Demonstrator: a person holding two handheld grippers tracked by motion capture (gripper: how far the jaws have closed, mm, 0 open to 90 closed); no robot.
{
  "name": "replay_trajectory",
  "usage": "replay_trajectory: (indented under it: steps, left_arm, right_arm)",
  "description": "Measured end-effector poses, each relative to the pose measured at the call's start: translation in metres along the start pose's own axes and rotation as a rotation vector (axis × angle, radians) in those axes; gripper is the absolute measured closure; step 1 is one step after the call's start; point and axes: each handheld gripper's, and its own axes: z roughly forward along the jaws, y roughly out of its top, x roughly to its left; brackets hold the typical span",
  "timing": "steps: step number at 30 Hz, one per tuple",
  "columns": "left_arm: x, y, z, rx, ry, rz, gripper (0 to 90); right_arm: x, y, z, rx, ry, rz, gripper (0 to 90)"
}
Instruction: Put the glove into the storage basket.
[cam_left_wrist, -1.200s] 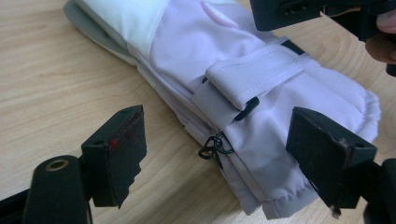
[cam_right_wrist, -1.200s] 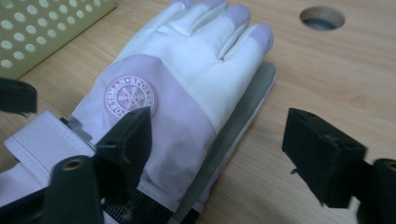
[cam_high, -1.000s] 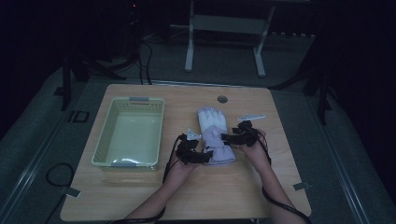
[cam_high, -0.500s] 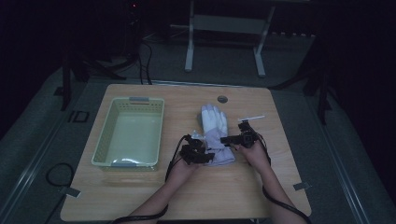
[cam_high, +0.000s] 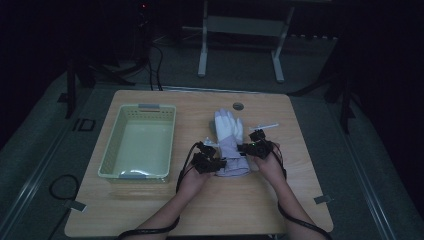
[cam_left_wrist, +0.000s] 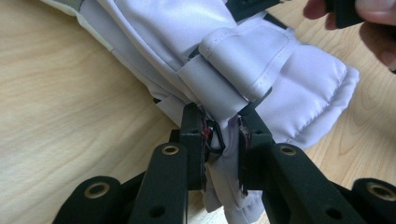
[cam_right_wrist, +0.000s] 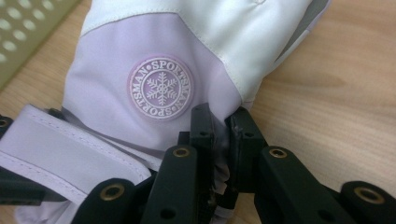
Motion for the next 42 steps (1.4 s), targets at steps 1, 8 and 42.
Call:
replay_trajectory:
  steps: [1, 8, 42]
  left_arm:
    - [0.0, 0.001, -0.002, -0.005, -0.006, -0.001, 76.6]
    - [-0.005, 0.01, -0.02, -0.018, -0.007, 0.033, 77.0]
    - [0.001, 0.051, -0.108, 0.007, 0.026, 0.135, 77.1]
  right_arm:
    - [0.002, 0.002, -0.003, -0.013, -0.003, -0.003, 82.1]
    - [0.014, 0.011, -0.019, -0.049, -0.015, -0.027, 82.1]
    - [0.069, 0.064, -0.057, -0.144, 0.014, -0.065, 82.1]
